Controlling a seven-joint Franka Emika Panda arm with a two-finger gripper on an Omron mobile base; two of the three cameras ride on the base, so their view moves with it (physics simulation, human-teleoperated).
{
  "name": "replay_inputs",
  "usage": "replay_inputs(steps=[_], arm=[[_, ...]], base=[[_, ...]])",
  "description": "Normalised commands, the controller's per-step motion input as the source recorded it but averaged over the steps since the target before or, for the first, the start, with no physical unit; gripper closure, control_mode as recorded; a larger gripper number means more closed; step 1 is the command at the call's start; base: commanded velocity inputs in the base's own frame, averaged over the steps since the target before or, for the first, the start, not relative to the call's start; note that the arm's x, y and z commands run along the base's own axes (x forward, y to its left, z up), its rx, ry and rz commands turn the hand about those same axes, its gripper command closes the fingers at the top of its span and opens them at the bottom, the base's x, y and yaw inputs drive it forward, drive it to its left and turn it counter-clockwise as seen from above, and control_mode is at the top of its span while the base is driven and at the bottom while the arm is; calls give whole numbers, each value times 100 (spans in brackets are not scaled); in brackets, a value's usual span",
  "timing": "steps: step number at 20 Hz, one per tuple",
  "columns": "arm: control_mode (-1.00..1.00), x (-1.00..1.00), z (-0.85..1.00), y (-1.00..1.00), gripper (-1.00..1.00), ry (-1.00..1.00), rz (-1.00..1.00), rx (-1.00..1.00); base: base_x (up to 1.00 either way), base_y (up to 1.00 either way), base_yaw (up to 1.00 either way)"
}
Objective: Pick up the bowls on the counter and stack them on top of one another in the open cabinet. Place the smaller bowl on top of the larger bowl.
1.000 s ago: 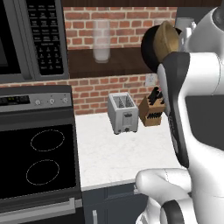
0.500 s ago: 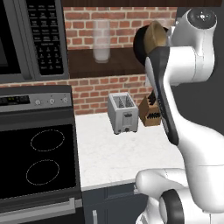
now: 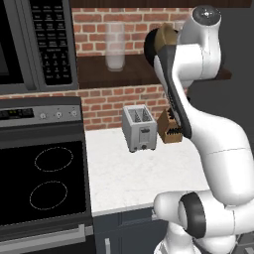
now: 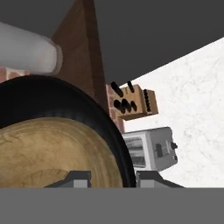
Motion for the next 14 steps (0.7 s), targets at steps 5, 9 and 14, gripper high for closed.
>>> replay_inputs(steps=[5, 9, 14], arm=[[-100, 63, -8, 11, 100, 0, 0, 0], [-100, 65, -8, 14, 100, 1, 0, 0], [-100, 51, -17, 8, 100, 3, 0, 0]], base=[[0, 0, 0], [0, 0, 0], [0, 0, 0]])
